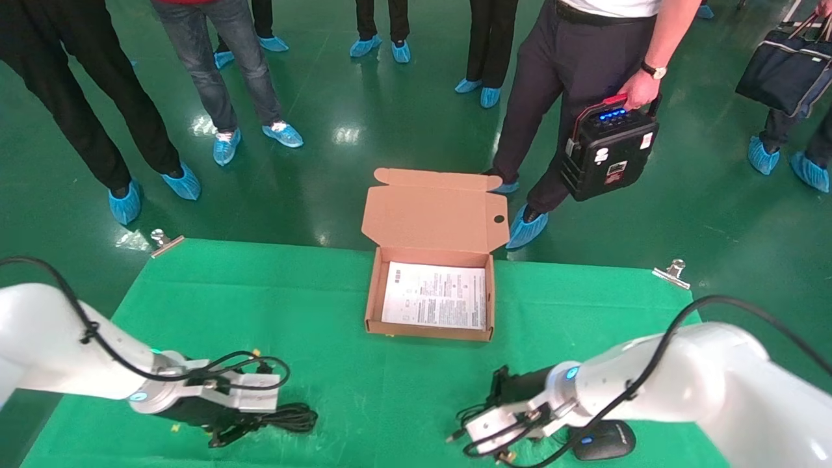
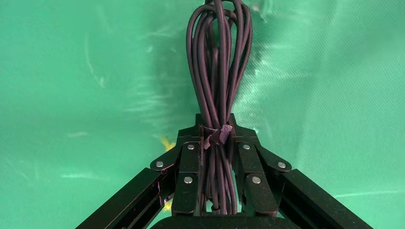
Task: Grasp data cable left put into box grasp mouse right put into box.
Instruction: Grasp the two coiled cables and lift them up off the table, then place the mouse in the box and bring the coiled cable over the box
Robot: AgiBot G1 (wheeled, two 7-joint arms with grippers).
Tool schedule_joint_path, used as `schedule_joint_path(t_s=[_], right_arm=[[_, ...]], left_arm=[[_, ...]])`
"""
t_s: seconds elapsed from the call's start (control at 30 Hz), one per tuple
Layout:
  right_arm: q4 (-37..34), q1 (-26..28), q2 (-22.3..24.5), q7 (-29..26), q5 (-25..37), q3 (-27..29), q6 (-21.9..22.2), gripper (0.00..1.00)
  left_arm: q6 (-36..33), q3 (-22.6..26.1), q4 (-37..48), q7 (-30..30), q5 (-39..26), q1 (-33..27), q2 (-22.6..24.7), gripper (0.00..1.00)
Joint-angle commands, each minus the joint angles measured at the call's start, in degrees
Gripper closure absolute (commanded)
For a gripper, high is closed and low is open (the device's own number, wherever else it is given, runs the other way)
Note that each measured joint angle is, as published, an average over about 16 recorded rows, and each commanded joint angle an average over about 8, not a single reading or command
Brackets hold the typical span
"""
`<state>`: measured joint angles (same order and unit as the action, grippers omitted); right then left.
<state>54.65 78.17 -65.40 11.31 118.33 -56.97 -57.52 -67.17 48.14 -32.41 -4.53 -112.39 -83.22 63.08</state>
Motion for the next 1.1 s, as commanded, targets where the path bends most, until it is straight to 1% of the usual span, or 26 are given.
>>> schedule_joint_path(t_s=[0.03,0.2,0.43,0.6,0.7,0.87,1.1], right_arm=[[0.48,0.36,0.48,-0.46,0.05,0.08,-0.52,1.0],[7.7,1.48,5.19,-6.23,1.33,1.57,-2.17,1.0],[17.67,4.0,12.08,-14.83,4.66,4.57,-3.53,1.0],[21.86,6.93,15.38,-19.11,7.18,7.1,-3.27,1.0],[22.54,9.1,16.06,-20.03,8.28,8.45,-2.4,1.0],[22.75,12.63,15.96,-19.8,8.52,10.43,-0.29,1.0],[22.08,16.06,13.53,-17.31,7.74,12.11,4.36,1.0]], left_arm=[[-0.73,-0.16,-0.45,-0.52,0.46,-0.13,-0.47,1.0],[-3.52,-0.62,-5.19,-1.2,1.48,-0.42,-3.72,1.0],[-6.13,-1.32,-12.24,-0.05,1.94,-1.08,-8.54,1.0],[-7.24,-2.39,-16.73,1.59,2.25,-2.81,-11.67,1.0],[-7.34,-3.16,-19.03,2.62,2.34,-4.33,-12.85,1.0],[-6.84,-4.65,-21.87,4.04,2.73,-7.22,-13.68,1.0],[-3.24,-6.66,-22.51,4.59,2.82,-11.18,-12.15,1.0]])
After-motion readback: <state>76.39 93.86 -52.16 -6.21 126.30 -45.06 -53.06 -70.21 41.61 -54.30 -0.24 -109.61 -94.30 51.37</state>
